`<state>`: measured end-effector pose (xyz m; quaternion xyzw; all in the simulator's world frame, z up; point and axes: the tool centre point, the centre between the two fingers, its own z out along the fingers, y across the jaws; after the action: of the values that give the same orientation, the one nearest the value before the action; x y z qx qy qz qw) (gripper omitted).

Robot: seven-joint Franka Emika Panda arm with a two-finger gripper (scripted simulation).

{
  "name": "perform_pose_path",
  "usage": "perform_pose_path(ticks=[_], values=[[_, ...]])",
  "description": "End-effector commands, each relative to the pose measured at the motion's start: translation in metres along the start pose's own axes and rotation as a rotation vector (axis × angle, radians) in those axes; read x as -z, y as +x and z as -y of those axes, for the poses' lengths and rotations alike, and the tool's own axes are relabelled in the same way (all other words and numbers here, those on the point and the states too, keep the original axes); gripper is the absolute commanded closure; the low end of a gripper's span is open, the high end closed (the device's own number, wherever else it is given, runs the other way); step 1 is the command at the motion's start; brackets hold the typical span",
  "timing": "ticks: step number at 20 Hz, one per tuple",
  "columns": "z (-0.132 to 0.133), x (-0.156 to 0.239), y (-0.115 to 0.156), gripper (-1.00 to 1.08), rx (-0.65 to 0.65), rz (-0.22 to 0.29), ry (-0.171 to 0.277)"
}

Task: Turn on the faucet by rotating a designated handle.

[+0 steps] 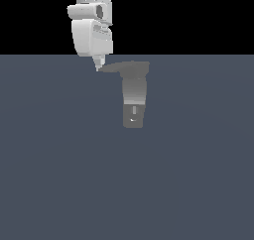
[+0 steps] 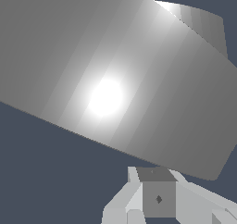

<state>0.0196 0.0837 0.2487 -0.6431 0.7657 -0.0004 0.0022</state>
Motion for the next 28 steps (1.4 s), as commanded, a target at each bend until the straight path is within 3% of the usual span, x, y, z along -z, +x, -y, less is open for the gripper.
perform_pose_path(ticks=[1, 16, 18, 28], values=[[-0.006, 0.0, 0.01, 1.08, -0.007, -0.003, -0.002], [-0.042, 0.001, 0.04, 1.08, -0.005, -0.003, -0.003], [-0.04, 0.0, 0.033, 1.08, 0.002, -0.001, -0.002], [-0.043, 0.001, 0.088, 1.08, -0.001, -0.002, -0.003]])
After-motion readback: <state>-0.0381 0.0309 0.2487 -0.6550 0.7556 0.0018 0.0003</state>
